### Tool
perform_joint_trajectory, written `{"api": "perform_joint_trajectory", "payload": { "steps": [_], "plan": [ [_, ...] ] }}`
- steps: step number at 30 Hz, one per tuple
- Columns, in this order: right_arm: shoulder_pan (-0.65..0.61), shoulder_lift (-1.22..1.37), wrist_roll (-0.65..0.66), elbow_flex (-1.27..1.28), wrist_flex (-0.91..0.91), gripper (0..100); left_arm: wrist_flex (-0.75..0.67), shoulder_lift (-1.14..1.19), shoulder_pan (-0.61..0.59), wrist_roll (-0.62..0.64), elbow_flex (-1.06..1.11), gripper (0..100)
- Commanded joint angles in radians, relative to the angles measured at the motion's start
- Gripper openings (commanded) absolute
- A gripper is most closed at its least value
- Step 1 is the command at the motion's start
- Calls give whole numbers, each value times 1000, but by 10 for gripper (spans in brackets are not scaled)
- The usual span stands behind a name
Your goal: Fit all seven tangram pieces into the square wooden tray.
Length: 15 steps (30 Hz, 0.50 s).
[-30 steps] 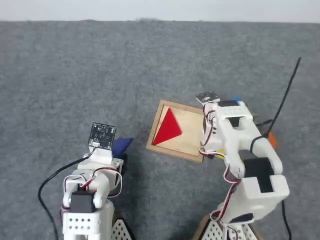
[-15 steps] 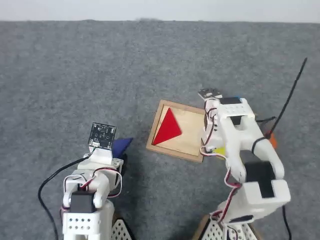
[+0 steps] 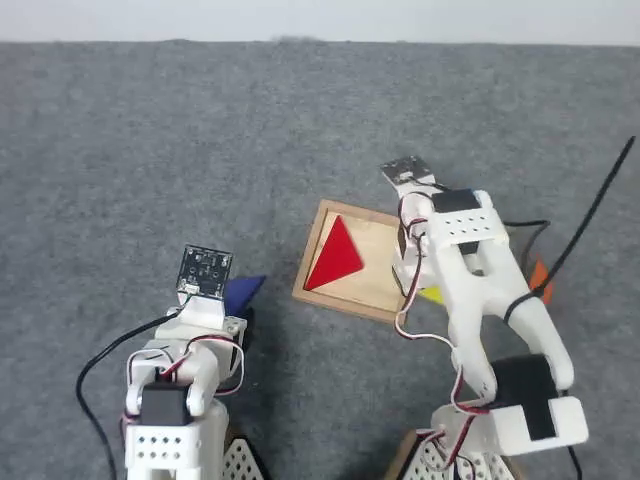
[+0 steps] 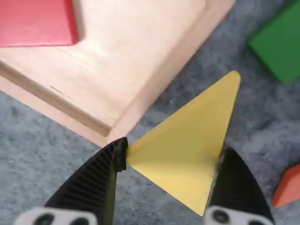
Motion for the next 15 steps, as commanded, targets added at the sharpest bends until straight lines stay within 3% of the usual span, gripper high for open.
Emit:
{"api": "perform_joint_trajectory", "payload": {
  "steps": [1, 7, 15],
  "plan": [
    [-21, -50, 0, -169, 77, 183, 2, -18, 5, 11, -10, 200],
    [-71, 127, 117, -420, 185, 183, 2, -18, 5, 11, -10, 200],
    [-143, 390, 331, -608, 177, 183, 2, -18, 5, 11, -10, 200]
  ]
}}
